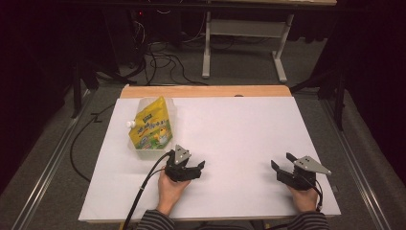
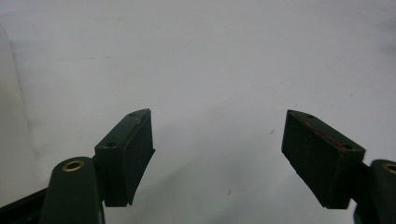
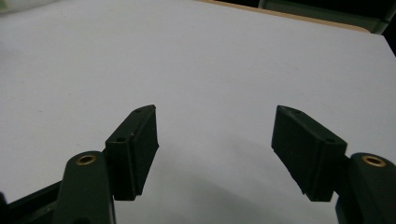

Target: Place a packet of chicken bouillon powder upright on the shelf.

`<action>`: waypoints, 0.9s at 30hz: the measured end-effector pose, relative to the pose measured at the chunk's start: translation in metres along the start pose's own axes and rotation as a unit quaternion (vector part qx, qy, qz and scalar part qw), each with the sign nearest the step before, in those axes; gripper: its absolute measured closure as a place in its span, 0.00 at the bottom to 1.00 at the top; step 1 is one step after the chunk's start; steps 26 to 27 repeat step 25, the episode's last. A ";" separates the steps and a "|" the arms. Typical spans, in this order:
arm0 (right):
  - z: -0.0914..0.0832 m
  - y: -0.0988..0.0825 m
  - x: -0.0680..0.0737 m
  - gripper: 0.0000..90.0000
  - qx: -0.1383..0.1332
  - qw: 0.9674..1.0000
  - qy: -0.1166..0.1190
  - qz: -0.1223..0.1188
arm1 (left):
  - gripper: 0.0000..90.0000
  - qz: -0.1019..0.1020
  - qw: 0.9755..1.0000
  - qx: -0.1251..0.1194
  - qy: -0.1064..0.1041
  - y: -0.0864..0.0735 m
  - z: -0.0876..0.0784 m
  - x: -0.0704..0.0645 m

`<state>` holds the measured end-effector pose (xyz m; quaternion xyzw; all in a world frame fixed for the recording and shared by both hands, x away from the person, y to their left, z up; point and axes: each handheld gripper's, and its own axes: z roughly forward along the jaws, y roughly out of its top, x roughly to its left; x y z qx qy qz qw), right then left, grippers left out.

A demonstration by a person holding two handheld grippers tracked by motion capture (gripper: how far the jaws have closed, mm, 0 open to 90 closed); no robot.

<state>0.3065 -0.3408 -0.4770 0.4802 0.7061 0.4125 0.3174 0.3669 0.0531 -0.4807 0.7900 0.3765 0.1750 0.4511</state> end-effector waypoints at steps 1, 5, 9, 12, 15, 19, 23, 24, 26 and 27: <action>0.000 0.000 0.000 0.36 0.000 1.000 -0.001 -0.004 | 0.28 0.001 1.000 0.000 0.001 0.000 0.001 0.000; 0.000 0.000 0.000 0.36 -0.002 1.000 0.000 -0.003 | 0.28 -0.008 1.000 0.006 0.001 0.000 0.002 0.002; -0.003 -0.002 -0.001 0.36 -0.017 1.000 0.002 0.004 | 0.28 -0.006 1.000 0.008 0.011 -0.001 0.002 0.000; -0.001 0.000 -0.001 0.36 -0.004 1.000 0.004 -0.003 | 0.27 -0.002 1.000 0.002 0.015 -0.001 0.001 -0.001; -0.001 -0.001 -0.001 0.36 -0.007 1.000 0.002 -0.004 | 0.27 -0.005 1.000 0.002 0.006 -0.001 0.001 0.001; -0.001 -0.001 -0.002 0.36 -0.008 1.000 0.001 0.000 | 0.29 0.003 1.000 -0.003 0.002 -0.002 0.001 -0.001; -0.001 -0.001 -0.001 0.36 -0.008 1.000 0.003 -0.003 | 0.30 0.006 1.000 -0.004 0.002 -0.002 0.000 -0.002; -0.001 -0.001 -0.001 0.36 -0.008 1.000 0.005 -0.003 | 0.29 0.005 1.000 -0.005 0.001 -0.002 0.000 -0.001; -0.001 -0.001 -0.001 0.36 -0.008 1.000 0.005 -0.003 | 0.29 0.005 1.000 -0.005 0.001 -0.002 0.000 -0.001; -0.001 -0.001 -0.001 0.36 -0.008 1.000 0.005 -0.003 | 0.29 0.005 1.000 -0.005 0.001 -0.002 0.000 -0.001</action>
